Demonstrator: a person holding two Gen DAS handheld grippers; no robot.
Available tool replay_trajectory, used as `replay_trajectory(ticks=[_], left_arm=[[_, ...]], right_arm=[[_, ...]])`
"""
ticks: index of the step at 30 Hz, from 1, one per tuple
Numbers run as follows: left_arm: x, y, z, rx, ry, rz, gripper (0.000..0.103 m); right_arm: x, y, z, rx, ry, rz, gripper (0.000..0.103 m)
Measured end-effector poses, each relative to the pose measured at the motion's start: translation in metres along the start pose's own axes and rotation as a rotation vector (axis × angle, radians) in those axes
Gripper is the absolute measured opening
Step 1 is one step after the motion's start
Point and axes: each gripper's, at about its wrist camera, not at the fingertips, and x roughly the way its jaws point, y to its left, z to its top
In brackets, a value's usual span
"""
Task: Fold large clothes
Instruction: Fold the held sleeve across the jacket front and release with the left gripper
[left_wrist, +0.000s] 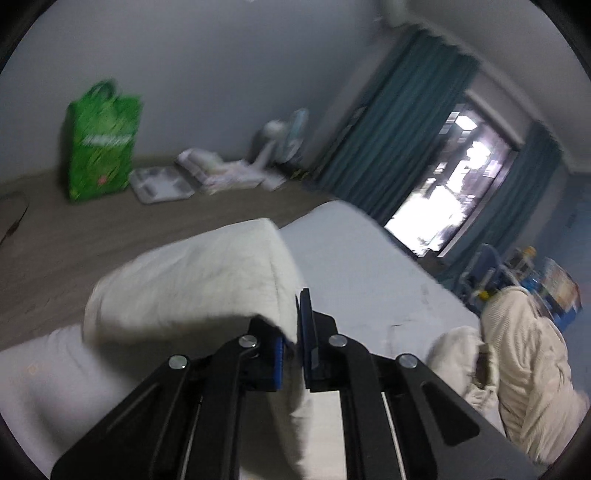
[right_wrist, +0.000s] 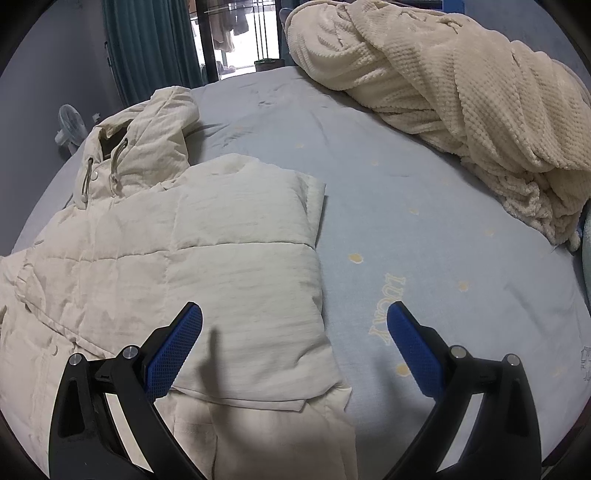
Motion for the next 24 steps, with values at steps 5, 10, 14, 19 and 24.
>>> replay_trajectory(ticks=[5, 10, 14, 19, 24], left_arm=[[-0.019, -0.064, -0.011, 0.098, -0.032, -0.117, 0.004], [-0.026, -0.126, -0.032, 0.194, -0.020, -0.210, 0.004], [-0.030, -0.172, -0.057, 0.285, 0.007, -0.276, 0.004], [-0.028, -0.218, -0.095, 0.390, 0.065, -0.349, 0.004], [-0.023, -0.262, -0.146, 0.494, 0.151, -0.404, 0.004]], right_arm=[[0.000, 0.001, -0.001, 0.003, -0.001, 0.000, 0.096], [0.001, 0.000, 0.001, 0.006, 0.000, 0.008, 0.096], [0.000, 0.001, 0.001, -0.003, -0.004, 0.010, 0.096], [-0.001, 0.003, 0.002, -0.009, -0.008, 0.013, 0.096], [-0.001, 0.005, 0.001, -0.017, -0.007, 0.013, 0.096]])
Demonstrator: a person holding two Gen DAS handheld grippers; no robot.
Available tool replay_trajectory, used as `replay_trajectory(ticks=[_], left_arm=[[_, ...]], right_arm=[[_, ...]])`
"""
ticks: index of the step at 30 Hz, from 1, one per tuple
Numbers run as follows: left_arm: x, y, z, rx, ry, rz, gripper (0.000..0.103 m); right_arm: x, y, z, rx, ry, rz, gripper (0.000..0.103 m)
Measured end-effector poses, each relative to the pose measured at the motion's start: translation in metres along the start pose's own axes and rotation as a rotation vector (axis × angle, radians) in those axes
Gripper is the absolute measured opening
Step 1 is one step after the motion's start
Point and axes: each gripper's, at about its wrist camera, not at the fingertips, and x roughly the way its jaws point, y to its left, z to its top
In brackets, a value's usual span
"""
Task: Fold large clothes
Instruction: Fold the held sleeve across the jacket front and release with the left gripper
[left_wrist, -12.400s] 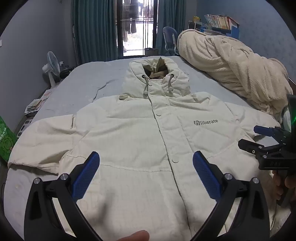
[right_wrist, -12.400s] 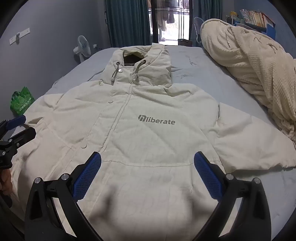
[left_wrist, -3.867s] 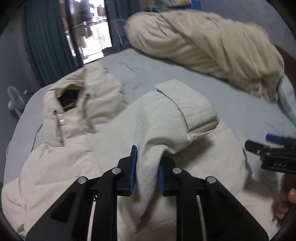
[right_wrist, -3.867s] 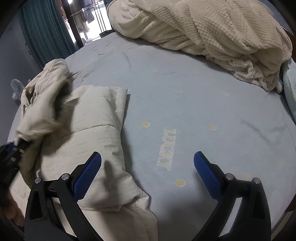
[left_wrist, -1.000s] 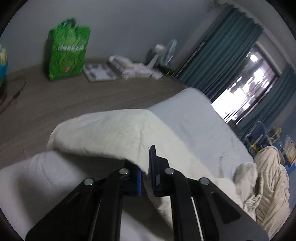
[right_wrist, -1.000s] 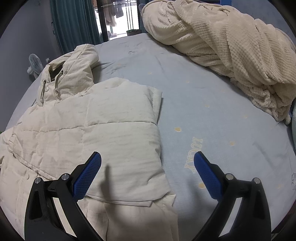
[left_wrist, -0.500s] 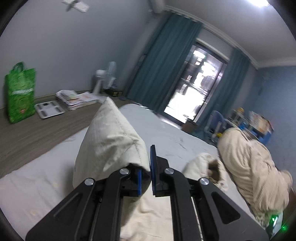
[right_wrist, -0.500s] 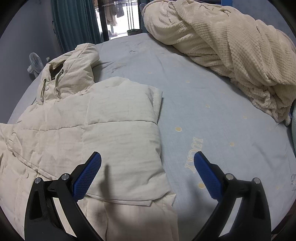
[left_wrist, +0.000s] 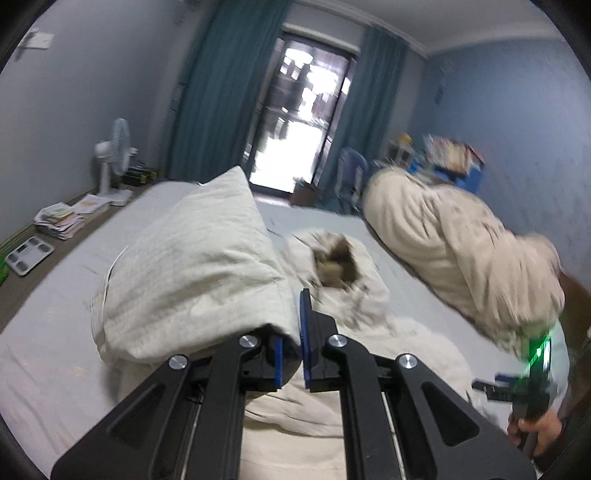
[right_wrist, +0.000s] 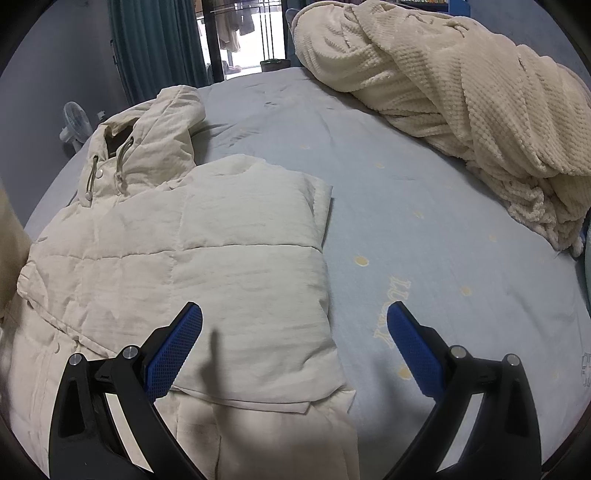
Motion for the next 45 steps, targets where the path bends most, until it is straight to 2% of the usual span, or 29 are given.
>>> replay_trajectory(ticks=[3, 6, 9, 10, 12, 15, 17, 18, 20, 22, 27, 31, 36, 39, 40, 42, 43, 45], left_arm=[[0.016, -0.023, -0.015, 0.034, 0.055, -0.026, 0.004], [0.043, -0.043, -0.034, 0.072, 0.146, -0.043, 0.004], [0.069, -0.063, -0.057, 0.142, 0.234, -0.034, 0.004], [0.081, -0.068, -0.066, 0.161, 0.287, -0.031, 0.004], [0.094, -0.071, -0.079, 0.170, 0.330, -0.018, 0.005], [0.111, -0.074, -0.099, 0.188, 0.419, 0.003, 0.012], [0.117, -0.074, -0.107, 0.192, 0.464, -0.005, 0.024], [0.117, -0.075, -0.109, 0.196, 0.466, -0.011, 0.027], [0.113, -0.075, -0.110, 0.190, 0.467, -0.042, 0.038], [0.105, -0.070, -0.109, 0.155, 0.469, -0.068, 0.042], [0.080, -0.054, -0.093, 0.086, 0.441, -0.076, 0.042], [0.066, -0.025, -0.075, -0.037, 0.395, -0.053, 0.043], [0.070, 0.021, -0.060, -0.181, 0.362, 0.018, 0.042], [0.081, 0.044, -0.056, -0.274, 0.350, 0.014, 0.042], [0.084, 0.048, -0.055, -0.294, 0.343, 0.005, 0.042], [0.087, 0.053, -0.052, -0.310, 0.314, -0.003, 0.030], [0.086, 0.052, -0.049, -0.300, 0.280, 0.001, 0.021], [0.082, 0.042, -0.043, -0.261, 0.229, -0.002, 0.015]], right_arm=[[0.000, 0.000, 0.000, 0.000, 0.001, -0.001, 0.096], [0.000, 0.000, 0.000, 0.006, 0.001, -0.001, 0.096], [0.001, 0.000, 0.000, 0.002, 0.002, -0.001, 0.096], [0.001, 0.000, 0.000, -0.001, 0.002, -0.001, 0.096], [0.001, 0.001, -0.001, -0.007, 0.003, -0.004, 0.096], [0.001, 0.000, -0.001, -0.006, 0.004, -0.007, 0.096], [0.001, -0.001, -0.001, 0.000, 0.004, -0.006, 0.096], [0.001, -0.001, -0.001, 0.002, 0.004, -0.006, 0.096], [0.001, -0.001, -0.001, 0.003, 0.005, -0.008, 0.096], [0.002, -0.001, -0.002, 0.004, 0.007, -0.009, 0.096], [0.002, 0.000, -0.002, -0.001, 0.009, -0.013, 0.096], [0.002, 0.001, -0.002, -0.012, 0.005, -0.016, 0.096], [0.001, 0.002, -0.002, -0.009, 0.004, -0.019, 0.096], [0.001, 0.002, -0.003, -0.011, 0.006, -0.019, 0.096], [0.001, 0.002, -0.003, -0.013, 0.005, -0.020, 0.096], [0.000, 0.003, -0.003, -0.016, 0.005, -0.023, 0.096], [0.000, 0.002, -0.003, -0.016, 0.005, -0.023, 0.096], [-0.001, 0.001, -0.003, -0.010, 0.003, -0.022, 0.096]])
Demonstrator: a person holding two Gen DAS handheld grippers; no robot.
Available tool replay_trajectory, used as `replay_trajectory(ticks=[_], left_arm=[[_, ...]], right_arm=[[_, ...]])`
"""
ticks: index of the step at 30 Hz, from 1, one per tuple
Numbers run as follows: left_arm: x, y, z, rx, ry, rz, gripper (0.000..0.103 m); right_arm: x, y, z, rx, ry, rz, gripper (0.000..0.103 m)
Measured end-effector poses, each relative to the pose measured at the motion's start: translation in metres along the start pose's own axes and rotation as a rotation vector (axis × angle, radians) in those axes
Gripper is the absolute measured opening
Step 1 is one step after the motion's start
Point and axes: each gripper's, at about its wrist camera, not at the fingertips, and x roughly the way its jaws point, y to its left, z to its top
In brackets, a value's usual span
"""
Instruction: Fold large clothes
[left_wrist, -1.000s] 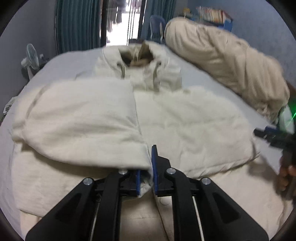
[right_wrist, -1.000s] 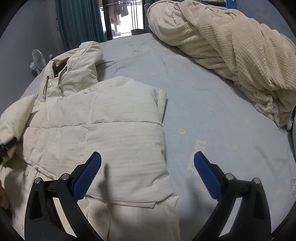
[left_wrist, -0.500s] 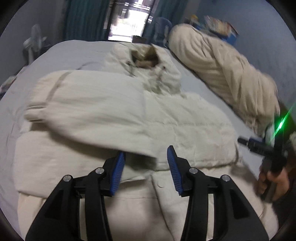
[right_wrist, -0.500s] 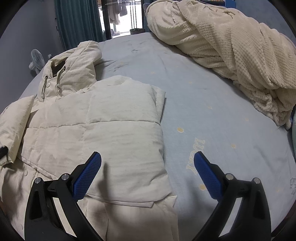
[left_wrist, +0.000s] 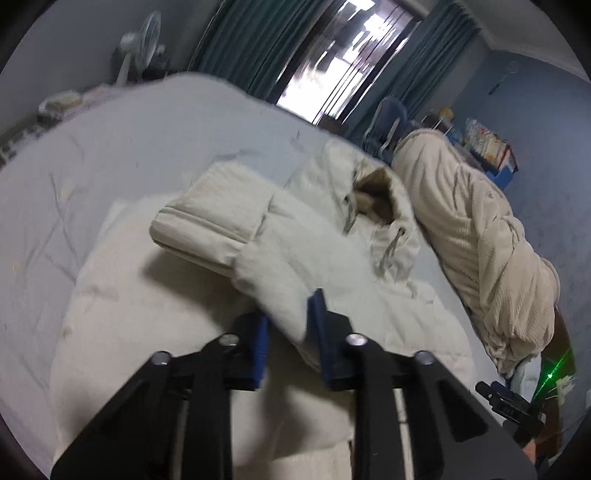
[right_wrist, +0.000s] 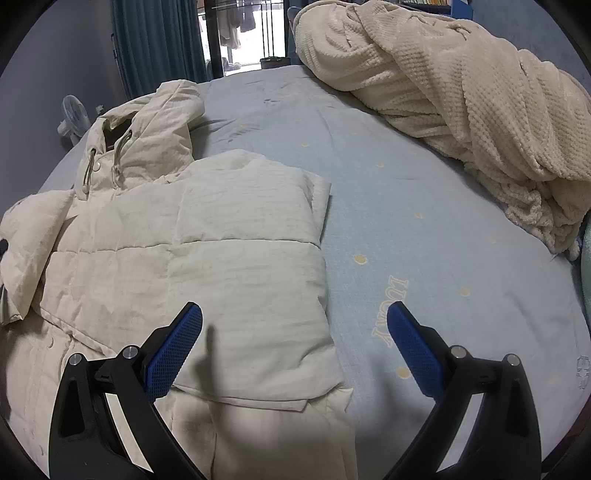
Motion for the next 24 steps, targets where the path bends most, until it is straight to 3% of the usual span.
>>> replay_trajectory(ticks=[5, 10, 12, 14, 17, 20, 24], left_arm=[[-0.014, -0.059, -0.007, 0.211, -0.107, -0.073, 0.014], [-0.015, -0.122, -0.037, 0.444, -0.143, -0.152, 0.015], [-0.011, -0.140, -0.054, 0.534, -0.121, -0.168, 0.020], [-0.004, -0.156, -0.074, 0.612, -0.068, -0.183, 0.034], [0.004, -0.170, -0.096, 0.690, -0.003, -0.182, 0.052], [0.005, -0.171, -0.103, 0.714, 0.038, -0.181, 0.054], [0.004, -0.158, -0.089, 0.660, 0.051, -0.150, 0.056]], right_arm=[[0.000, -0.002, 0.001, 0.008, 0.000, 0.004, 0.096], [0.000, -0.003, 0.000, 0.013, 0.000, 0.002, 0.096], [0.000, -0.004, 0.000, 0.018, 0.001, 0.002, 0.096], [0.000, -0.005, 0.001, 0.025, 0.001, 0.003, 0.096], [0.000, -0.006, 0.001, 0.030, 0.001, 0.007, 0.096], [0.000, -0.007, 0.001, 0.036, 0.003, 0.010, 0.096], [-0.001, -0.007, 0.001, 0.034, 0.002, 0.015, 0.096]])
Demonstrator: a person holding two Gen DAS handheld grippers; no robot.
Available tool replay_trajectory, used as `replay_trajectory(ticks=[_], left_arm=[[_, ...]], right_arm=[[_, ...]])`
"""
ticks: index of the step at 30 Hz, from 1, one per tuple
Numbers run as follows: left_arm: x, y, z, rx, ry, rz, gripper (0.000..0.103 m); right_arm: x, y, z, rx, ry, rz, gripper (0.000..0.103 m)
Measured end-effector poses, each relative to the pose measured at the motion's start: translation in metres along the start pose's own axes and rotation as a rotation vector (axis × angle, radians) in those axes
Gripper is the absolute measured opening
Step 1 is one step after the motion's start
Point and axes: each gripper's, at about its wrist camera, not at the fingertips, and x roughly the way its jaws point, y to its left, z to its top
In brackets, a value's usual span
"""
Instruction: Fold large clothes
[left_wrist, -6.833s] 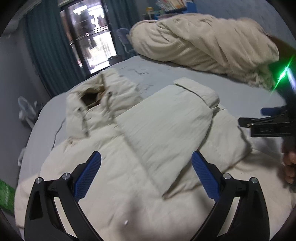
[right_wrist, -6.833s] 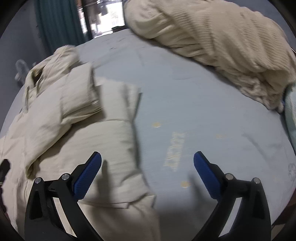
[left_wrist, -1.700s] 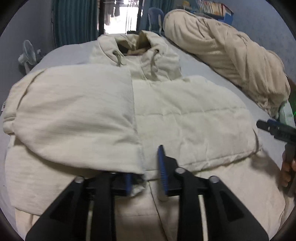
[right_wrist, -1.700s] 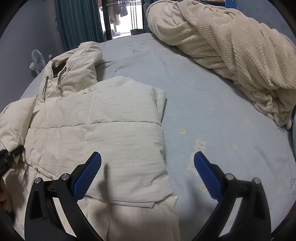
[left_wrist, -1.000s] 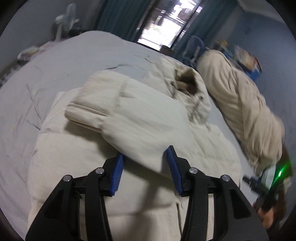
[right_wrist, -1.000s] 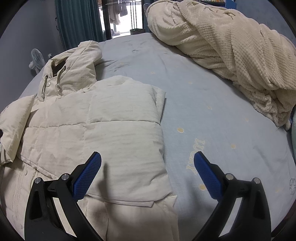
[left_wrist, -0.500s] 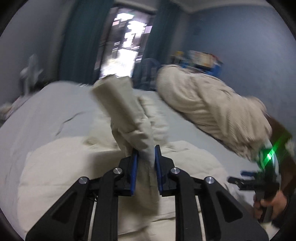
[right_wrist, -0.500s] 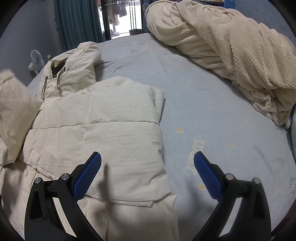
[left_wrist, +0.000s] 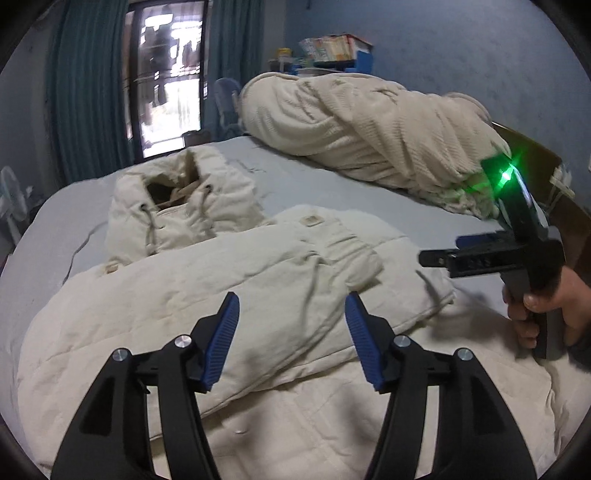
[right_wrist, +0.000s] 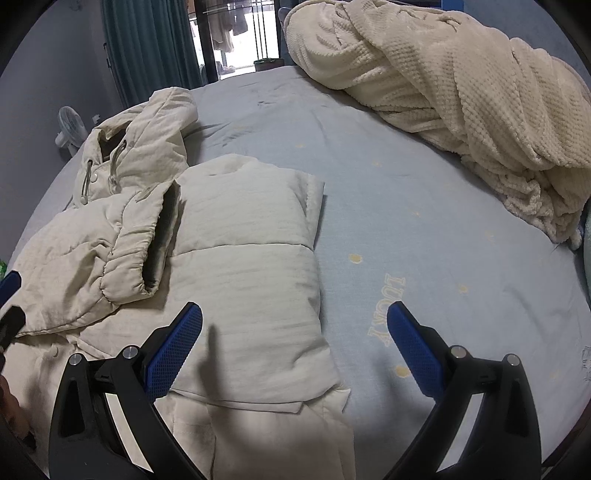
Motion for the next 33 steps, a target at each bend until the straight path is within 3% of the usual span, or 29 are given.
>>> replay_trajectory(ticks=[6, 11, 16, 19, 25, 33], left_arm=[[-0.012, 0.040, 0.003, -0.089, 0.013, 0.099, 0.062], [-0.035, 0.081, 0.009, -0.172, 0.000, 0.200, 0.083], [-0.050, 0.129, 0.007, -0.303, 0.026, 0.283, 0.086], [-0.056, 0.156, 0.002, -0.400, 0.035, 0.289, 0.086], [-0.056, 0.191, 0.001, -0.502, 0.070, 0.296, 0.086], [-0.040, 0.212, 0.006, -0.489, 0.146, 0.310, 0.090]], right_arm=[[-0.001, 0.001, 0.001, -0.008, -0.006, 0.002, 0.096], [-0.004, 0.004, 0.001, -0.013, -0.017, 0.012, 0.096], [-0.008, 0.007, 0.001, -0.018, -0.031, 0.037, 0.096], [-0.009, 0.007, 0.003, -0.011, -0.034, 0.050, 0.096], [-0.005, 0.022, 0.018, -0.063, -0.022, 0.071, 0.096], [0.022, 0.050, 0.081, -0.098, 0.010, 0.135, 0.096]])
